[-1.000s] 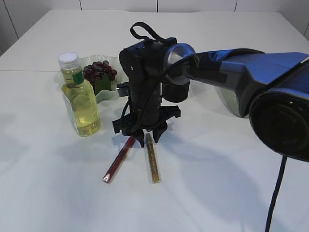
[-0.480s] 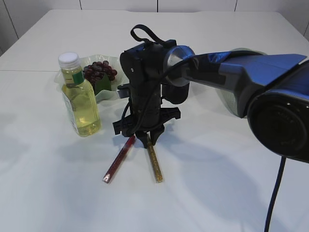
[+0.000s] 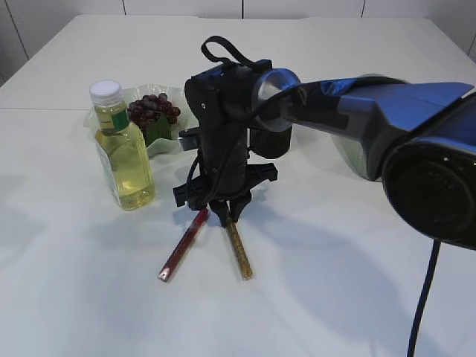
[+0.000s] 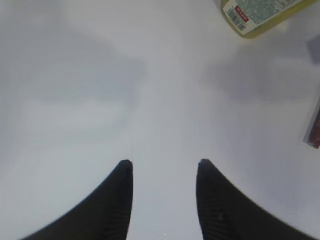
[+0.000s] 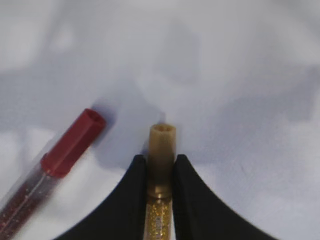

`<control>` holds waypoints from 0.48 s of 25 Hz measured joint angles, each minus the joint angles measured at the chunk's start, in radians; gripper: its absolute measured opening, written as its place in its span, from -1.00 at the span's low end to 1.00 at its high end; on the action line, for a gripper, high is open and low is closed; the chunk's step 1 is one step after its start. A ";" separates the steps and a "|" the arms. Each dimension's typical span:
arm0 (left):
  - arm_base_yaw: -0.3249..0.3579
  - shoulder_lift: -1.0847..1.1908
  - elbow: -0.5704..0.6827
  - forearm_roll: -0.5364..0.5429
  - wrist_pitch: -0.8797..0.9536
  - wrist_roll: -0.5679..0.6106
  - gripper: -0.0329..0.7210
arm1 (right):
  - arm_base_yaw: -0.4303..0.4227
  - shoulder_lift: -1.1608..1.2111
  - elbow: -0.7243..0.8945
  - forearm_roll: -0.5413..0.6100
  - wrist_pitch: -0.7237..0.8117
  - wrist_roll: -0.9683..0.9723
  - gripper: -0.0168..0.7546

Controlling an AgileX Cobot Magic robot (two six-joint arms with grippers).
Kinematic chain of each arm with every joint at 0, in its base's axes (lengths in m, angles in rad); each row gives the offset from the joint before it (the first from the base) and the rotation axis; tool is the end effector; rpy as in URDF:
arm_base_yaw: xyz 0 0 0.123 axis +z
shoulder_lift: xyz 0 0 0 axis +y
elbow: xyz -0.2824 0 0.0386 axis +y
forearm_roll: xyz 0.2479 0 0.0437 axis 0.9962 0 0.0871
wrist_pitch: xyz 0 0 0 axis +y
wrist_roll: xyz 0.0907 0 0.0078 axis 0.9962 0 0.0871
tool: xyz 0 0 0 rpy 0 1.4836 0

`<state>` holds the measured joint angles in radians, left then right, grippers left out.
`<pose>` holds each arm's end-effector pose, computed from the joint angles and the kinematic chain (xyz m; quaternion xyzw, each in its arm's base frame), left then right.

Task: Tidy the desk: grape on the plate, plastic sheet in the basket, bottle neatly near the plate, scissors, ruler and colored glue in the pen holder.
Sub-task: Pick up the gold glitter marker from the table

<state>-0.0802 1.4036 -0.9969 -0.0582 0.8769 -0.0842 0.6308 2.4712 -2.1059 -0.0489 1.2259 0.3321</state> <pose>0.2680 -0.0256 0.2653 -0.0161 0.9821 -0.0406 0.1833 0.4050 0.2906 0.1297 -0.1561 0.9869 -0.0052 0.0404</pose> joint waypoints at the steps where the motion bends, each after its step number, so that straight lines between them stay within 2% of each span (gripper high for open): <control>1: 0.000 0.000 0.000 0.000 0.000 0.000 -0.10 | -0.002 -0.004 0.000 0.004 -0.001 -0.006 -0.65; 6: 0.000 0.000 0.000 -0.001 -0.002 0.000 -0.10 | -0.045 -0.049 -0.002 0.083 -0.001 -0.045 -0.65; 12: 0.000 0.000 0.000 -0.001 -0.002 0.000 -0.10 | -0.159 -0.144 -0.035 0.269 -0.001 -0.188 -0.65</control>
<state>-0.0802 1.4036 -0.9969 -0.0589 0.8752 -0.0842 0.4722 2.3275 -2.1408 0.2198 1.2247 0.1443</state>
